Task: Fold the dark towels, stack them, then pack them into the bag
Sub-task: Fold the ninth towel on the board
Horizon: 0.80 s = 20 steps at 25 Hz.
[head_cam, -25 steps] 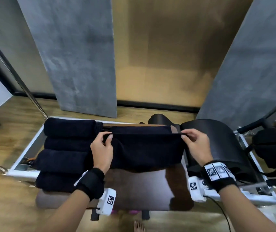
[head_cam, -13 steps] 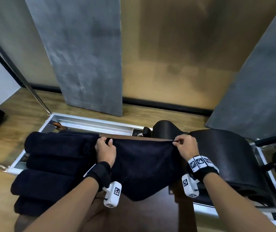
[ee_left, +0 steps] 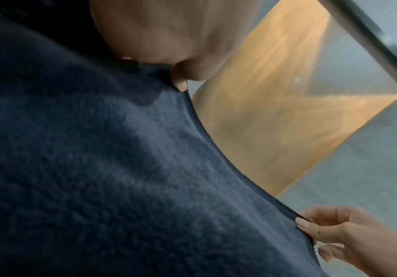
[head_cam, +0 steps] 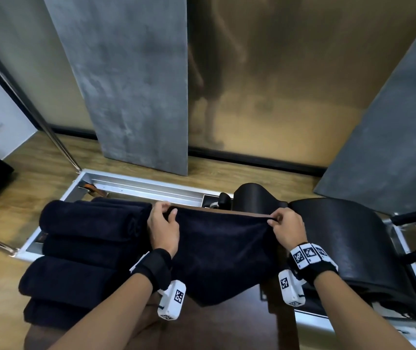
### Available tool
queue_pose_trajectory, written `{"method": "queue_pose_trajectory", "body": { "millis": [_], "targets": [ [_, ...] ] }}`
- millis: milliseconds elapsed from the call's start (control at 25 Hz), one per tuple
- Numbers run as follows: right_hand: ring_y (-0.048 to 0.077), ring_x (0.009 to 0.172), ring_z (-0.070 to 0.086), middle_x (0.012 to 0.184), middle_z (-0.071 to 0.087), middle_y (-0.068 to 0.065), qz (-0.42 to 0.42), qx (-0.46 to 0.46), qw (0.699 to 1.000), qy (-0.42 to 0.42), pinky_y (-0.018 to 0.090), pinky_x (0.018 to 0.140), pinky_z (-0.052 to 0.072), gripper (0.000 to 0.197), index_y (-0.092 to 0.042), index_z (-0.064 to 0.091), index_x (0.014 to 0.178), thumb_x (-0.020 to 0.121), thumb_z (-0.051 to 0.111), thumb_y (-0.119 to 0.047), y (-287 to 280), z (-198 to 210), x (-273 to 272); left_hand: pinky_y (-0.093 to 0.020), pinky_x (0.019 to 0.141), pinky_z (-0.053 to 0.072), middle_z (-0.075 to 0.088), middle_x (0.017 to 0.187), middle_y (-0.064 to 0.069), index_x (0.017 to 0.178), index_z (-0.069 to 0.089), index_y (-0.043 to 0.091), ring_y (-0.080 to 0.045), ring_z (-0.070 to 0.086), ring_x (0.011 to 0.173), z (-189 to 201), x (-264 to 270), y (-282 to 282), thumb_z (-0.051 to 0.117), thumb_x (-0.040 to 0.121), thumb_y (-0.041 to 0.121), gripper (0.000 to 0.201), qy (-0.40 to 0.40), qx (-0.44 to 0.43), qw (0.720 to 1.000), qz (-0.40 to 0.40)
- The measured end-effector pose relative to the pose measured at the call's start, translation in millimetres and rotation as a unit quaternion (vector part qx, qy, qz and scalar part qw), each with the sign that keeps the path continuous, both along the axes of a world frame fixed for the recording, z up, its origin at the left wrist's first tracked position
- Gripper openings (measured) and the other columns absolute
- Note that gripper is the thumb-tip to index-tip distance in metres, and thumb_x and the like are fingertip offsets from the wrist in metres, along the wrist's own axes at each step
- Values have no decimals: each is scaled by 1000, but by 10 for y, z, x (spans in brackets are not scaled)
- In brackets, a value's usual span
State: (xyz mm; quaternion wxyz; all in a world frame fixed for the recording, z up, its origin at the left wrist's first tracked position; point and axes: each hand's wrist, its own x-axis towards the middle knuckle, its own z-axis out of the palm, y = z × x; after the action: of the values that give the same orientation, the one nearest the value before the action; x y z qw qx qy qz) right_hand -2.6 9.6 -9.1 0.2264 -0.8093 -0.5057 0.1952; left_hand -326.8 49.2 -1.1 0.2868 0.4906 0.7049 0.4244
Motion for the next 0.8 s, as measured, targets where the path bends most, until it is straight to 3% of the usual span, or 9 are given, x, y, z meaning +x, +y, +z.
{"method": "queue_pose_trajectory", "body": {
  "millis": [120, 240, 320, 400, 560, 680, 800],
  "targets": [
    [22, 89, 68, 85, 72, -5, -19, 40, 998, 42, 39, 82, 56, 13, -22, 73, 86, 89, 78, -11, -205, 188, 79, -33, 94, 47, 66, 110, -2, 125, 67, 12, -19, 60, 103, 195, -25, -155, 69, 99, 6, 26, -32, 50, 998, -8],
    [21, 85, 70, 90, 74, 0, -14, 85, 992, 89, 42, 83, 59, 15, -13, 79, 102, 89, 78, -5, -472, 439, 152, -26, 94, 50, 68, 103, 3, 110, 73, 12, -11, 63, 96, 438, -86, -352, 73, 96, 4, 16, -23, 134, 990, -36],
    [16, 69, 67, 81, 73, 1, -14, 114, 987, 108, 38, 68, 58, 14, -11, 79, 102, 89, 78, -4, -698, 654, 142, -11, 84, 48, 68, 94, 8, 98, 73, 19, 0, 64, 87, 640, -186, -517, 76, 94, 3, 17, -42, 168, 983, -57],
    [13, 52, 63, 67, 71, 4, -13, 155, 979, 133, 28, 51, 52, 9, -9, 77, 91, 88, 79, -1, -935, 898, 106, -6, 78, 46, 71, 91, 9, 93, 72, 21, 3, 65, 85, 837, -334, -659, 78, 93, 5, 17, -66, 180, 979, -69],
    [33, 55, 73, 76, 69, 22, -7, 217, 948, 233, 29, 42, 53, 13, -5, 66, 86, 91, 73, 6, -1312, 1405, -18, -7, 74, 47, 75, 87, 8, 90, 76, 23, -7, 68, 82, 1196, -673, -842, 84, 89, 11, 15, -81, 200, 973, -82],
    [38, 52, 72, 77, 69, 21, -15, 302, 917, 260, 31, 43, 54, 18, -11, 64, 87, 95, 68, 4, -1547, 1751, -199, -13, 78, 49, 74, 88, 12, 87, 74, 28, -3, 68, 84, 1433, -845, -1005, 86, 87, 14, 18, -72, 228, 966, -94],
    [35, 45, 67, 65, 68, 17, -7, 351, 899, 262, 30, 42, 51, 21, -16, 67, 82, 94, 70, 2, -1769, 2024, -364, -17, 78, 51, 73, 87, 8, 89, 74, 22, -3, 67, 82, 1606, -951, -1152, 87, 87, 17, 13, -84, 246, 962, -80]
  ]
}}
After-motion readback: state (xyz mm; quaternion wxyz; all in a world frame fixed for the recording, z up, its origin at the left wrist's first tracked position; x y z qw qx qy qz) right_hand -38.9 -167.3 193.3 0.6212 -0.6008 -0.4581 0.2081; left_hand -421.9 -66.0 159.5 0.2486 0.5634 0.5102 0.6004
